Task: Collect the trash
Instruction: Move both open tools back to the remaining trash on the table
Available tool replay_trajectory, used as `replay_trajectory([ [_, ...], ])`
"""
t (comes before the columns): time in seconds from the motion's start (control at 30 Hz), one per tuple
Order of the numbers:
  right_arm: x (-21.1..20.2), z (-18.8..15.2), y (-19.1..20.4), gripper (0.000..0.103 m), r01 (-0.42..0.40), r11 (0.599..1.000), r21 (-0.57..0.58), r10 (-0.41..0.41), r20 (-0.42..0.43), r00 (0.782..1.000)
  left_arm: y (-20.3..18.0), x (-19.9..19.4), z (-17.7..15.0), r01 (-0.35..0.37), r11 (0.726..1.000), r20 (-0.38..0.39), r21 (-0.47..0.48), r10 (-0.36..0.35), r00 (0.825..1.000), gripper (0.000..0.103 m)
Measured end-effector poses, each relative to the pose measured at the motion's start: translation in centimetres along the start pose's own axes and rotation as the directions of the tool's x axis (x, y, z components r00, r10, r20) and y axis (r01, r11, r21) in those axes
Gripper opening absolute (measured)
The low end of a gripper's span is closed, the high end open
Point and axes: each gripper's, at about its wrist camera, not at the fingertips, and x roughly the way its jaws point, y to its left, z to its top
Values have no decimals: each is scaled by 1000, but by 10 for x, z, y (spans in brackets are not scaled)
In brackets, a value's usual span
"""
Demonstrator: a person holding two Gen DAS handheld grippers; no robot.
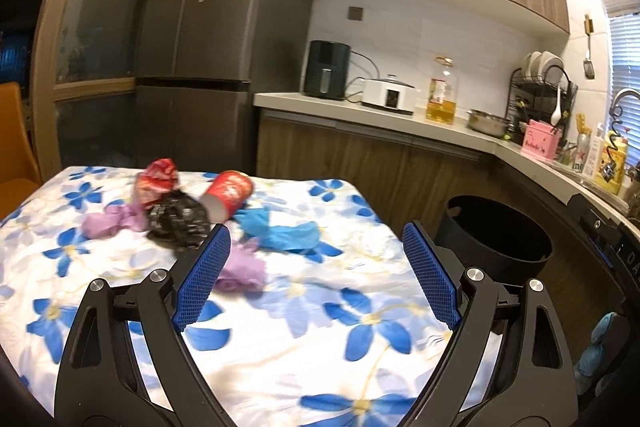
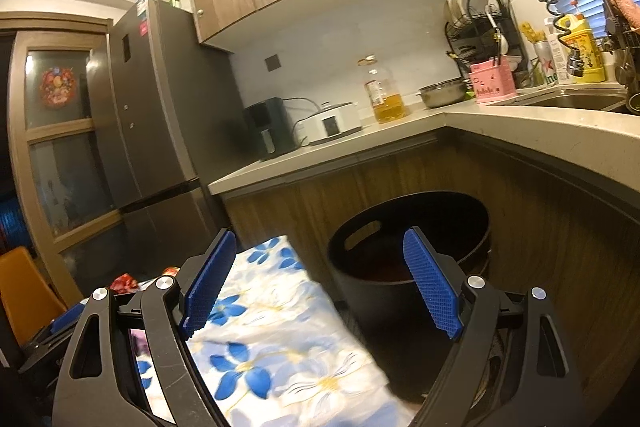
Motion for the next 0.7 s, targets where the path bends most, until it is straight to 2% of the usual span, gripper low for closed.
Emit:
replay_trajectory([
  [0.4,17,-29,66,83,-127,990,-67,123,-69,990,56,-16,-2,-104,994,10,-43,105,994,86],
  [0.7,51,-70,127,83,-246,963,-105,224,-187,957,107,-16,-2,-213,973,11,-84,215,977,86],
])
